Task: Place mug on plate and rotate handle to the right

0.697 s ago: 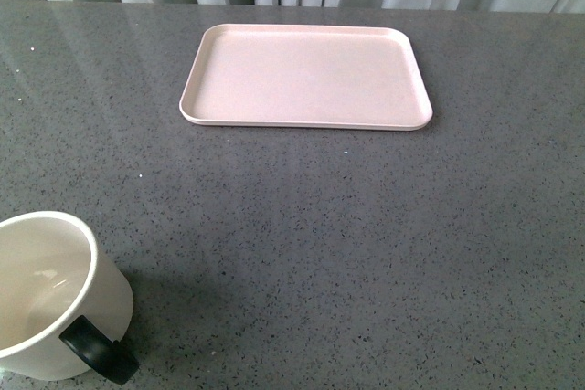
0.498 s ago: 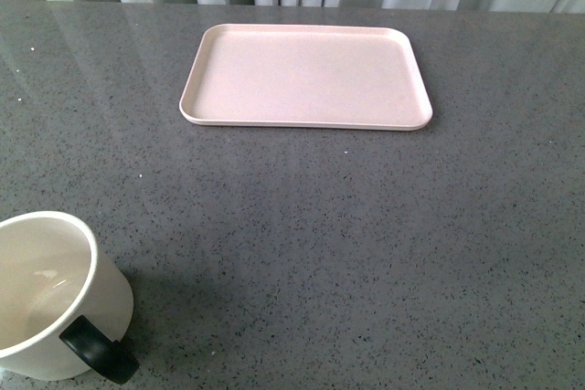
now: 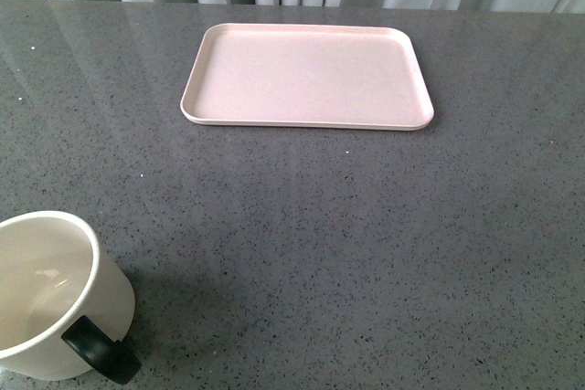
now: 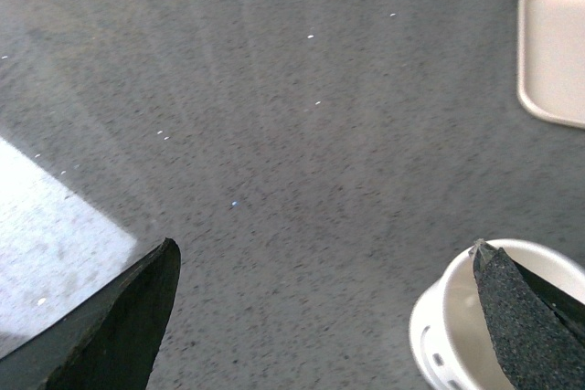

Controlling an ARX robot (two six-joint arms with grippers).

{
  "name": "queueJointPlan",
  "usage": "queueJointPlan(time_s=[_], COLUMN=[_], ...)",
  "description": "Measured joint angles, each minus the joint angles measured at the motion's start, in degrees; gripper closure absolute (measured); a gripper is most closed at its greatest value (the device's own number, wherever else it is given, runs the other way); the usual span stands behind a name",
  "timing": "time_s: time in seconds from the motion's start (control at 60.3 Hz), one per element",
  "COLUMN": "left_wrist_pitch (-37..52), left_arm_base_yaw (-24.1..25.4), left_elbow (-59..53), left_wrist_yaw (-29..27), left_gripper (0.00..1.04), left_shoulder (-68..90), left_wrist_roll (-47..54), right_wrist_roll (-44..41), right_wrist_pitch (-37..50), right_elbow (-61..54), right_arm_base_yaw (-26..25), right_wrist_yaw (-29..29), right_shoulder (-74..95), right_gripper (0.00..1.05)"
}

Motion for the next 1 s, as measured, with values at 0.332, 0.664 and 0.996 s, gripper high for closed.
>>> queueJointPlan(time_s=[0.332,0.664,0.996], left_wrist_pitch=[12.28,7.34,4.92], left_arm_base_yaw=[7.06,8.66,11.19], left_elbow=[13.4,16.0,16.02], left_wrist_yaw=[5.73,11.19,15.65], left_gripper=[0.09,0.09,0.09], left_shoulder=[29.66,33.55,35.23], left_wrist_roll=[6.14,9.79,15.67], right_wrist_roll=[0.02,0.02,0.02], right_wrist_pitch=[0.0,0.0,0.0], right_elbow=[0.0,0.0,0.0], right_arm_base_yaw=[0.0,0.0,0.0], right_wrist_yaw=[0.04,0.04,0.04], right_shoulder=[0.0,0.0,0.0], right_gripper=[0.09,0.09,0.09])
